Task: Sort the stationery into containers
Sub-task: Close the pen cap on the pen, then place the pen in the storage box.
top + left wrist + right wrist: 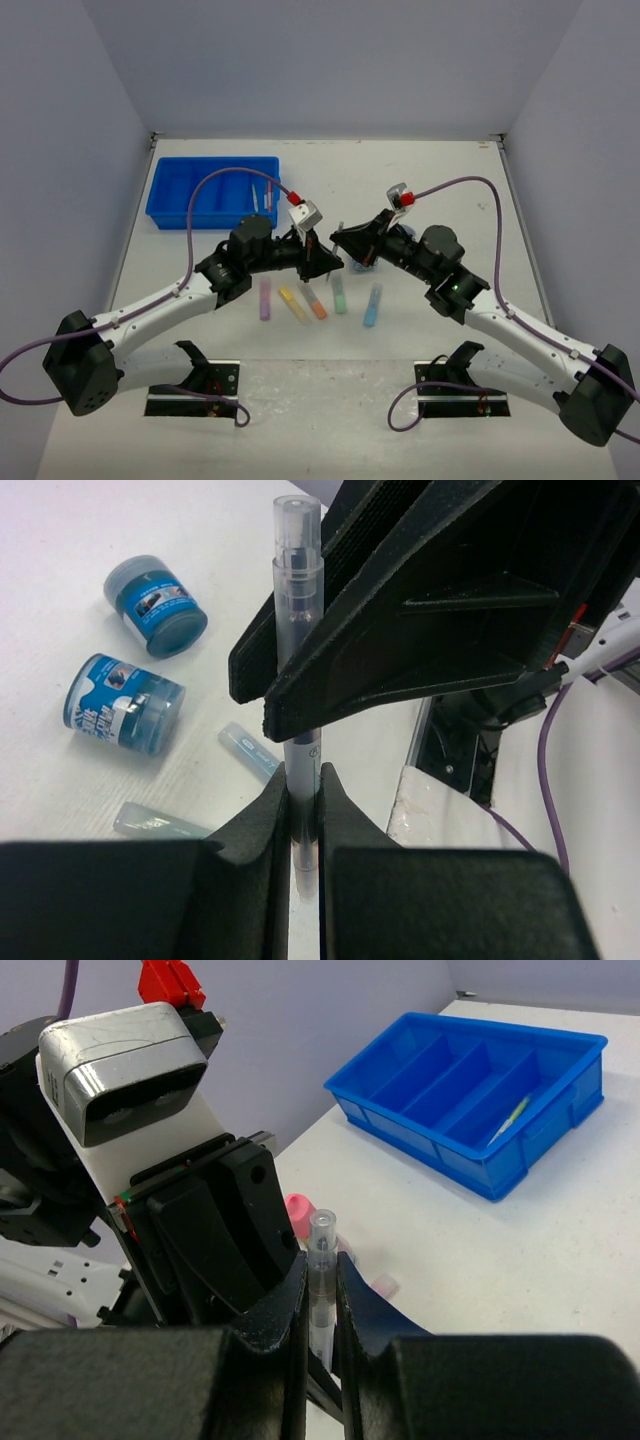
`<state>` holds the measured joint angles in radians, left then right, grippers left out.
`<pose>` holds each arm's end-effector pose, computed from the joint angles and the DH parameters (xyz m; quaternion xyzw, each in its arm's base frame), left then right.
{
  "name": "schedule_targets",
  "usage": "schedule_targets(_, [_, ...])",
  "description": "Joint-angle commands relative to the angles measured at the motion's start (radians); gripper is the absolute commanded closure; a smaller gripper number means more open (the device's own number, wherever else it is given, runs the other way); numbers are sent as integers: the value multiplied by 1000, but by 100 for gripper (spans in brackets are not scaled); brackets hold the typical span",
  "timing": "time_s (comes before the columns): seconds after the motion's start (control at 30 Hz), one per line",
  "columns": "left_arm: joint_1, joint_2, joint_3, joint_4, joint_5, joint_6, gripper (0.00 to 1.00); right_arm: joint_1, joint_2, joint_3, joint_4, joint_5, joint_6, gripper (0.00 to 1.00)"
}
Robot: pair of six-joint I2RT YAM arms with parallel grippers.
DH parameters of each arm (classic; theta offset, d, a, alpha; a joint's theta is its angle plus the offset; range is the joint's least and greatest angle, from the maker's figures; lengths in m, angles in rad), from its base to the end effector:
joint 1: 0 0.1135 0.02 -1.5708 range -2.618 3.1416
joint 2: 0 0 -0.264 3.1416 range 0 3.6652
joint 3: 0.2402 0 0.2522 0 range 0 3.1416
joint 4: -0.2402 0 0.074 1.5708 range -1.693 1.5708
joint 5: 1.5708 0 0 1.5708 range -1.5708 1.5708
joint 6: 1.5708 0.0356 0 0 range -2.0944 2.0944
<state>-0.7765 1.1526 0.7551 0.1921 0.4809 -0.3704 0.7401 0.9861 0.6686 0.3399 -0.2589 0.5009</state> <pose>0.1777 -0.1976 0.2937 0.2991 0.7078 -0.4876 0.4145 0.1667 0.1646 0.3166 -0.1744 0.6773 0.4857 0.5244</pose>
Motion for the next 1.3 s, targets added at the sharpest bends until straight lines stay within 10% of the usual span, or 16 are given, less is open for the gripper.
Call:
schedule_targets(0.0, [17, -75, 88, 416, 103, 29, 100, 31, -4, -68, -347, -92, -1, 100])
schedule_targets(0.17, [11, -86, -29, 480, 160, 12, 100, 19, -64, 111, -440, 29, -2, 100])
schedule_targets(0.37, [8, -80, -63, 453, 159, 1, 100, 6, -62, 266, -501, 32, -37, 45])
schedule_targets(0.53, [8, -62, -69, 433, 140, -9, 100, -5, -75, 354, -561, 46, -72, 25])
schedule_targets(1.03, [7, -28, -55, 404, 137, -10, 100, -47, -36, 556, -643, -8, -131, 36])
schedule_targets(1.27, [32, 31, 94, 113, -224, -1, 100, -70, -125, 521, -652, 271, -140, 22])
